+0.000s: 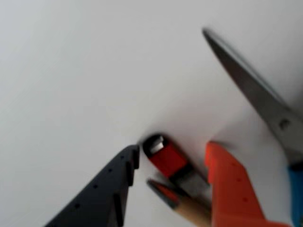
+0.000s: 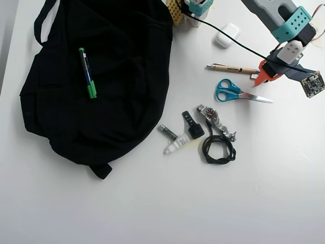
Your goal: Put the usb stick into the black bag
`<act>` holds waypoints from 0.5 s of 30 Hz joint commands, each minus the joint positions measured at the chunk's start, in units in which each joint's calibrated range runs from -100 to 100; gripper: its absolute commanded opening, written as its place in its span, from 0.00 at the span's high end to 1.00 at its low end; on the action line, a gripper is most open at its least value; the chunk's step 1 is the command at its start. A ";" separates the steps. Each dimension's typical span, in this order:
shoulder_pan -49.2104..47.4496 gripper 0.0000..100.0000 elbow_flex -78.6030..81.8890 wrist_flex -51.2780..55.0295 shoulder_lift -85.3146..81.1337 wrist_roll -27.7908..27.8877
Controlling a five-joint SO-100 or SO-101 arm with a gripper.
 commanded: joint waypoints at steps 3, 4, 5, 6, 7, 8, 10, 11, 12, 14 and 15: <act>-1.30 0.81 -2.56 5.31 -1.14 1.48; -1.44 0.81 -2.47 5.40 -1.05 1.48; -1.44 0.81 -2.38 5.40 -0.72 1.53; -1.52 0.81 -2.56 5.40 -0.23 1.53; -1.52 0.81 -2.56 4.88 -0.06 1.53; -1.52 0.81 -2.56 4.71 0.02 1.53; -1.37 0.81 -2.65 4.71 0.02 1.53; -1.22 0.81 -2.65 4.71 0.02 1.53; -1.00 0.81 -2.74 4.71 0.02 1.53; -0.85 0.81 -2.83 4.71 0.02 1.53; -0.70 0.81 -2.83 4.63 0.11 1.53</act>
